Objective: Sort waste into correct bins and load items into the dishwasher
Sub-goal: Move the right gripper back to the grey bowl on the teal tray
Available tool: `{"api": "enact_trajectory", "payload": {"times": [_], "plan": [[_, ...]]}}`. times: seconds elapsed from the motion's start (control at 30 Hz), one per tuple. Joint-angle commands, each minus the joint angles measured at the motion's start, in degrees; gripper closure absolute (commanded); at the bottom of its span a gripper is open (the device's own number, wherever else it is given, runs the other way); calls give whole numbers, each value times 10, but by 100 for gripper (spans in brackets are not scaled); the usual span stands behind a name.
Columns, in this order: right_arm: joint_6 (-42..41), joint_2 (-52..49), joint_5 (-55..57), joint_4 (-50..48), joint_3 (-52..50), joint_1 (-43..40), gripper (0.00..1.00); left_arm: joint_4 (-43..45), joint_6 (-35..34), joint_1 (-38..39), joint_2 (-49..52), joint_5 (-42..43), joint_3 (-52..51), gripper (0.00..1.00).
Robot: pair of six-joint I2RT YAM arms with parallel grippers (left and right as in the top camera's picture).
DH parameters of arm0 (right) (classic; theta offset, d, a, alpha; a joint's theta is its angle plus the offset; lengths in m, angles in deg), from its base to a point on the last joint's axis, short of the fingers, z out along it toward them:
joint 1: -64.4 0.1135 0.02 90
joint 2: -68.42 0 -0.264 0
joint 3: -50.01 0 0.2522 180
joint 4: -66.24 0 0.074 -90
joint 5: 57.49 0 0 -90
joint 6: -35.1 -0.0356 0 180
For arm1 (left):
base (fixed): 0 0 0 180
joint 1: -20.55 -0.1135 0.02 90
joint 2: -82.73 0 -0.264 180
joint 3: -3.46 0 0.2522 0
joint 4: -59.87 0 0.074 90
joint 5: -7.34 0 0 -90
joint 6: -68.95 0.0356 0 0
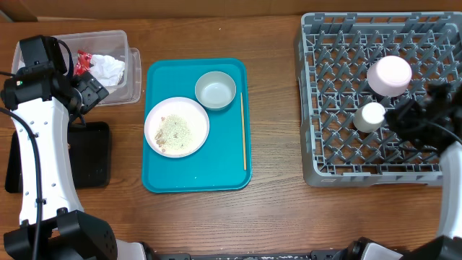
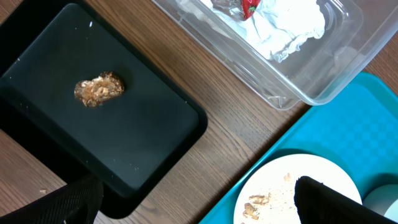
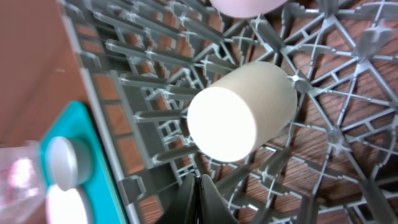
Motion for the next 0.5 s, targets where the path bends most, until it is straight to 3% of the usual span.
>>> {"api": "enact_trajectory", "payload": {"times": [0.0, 0.47], "plan": [[-41, -30, 118, -19, -1, 34, 96, 1, -6, 1, 4, -5, -3, 0], [-64, -108, 153, -100, -1, 48, 96, 1, -6, 1, 4, -5, -3, 0]]}}
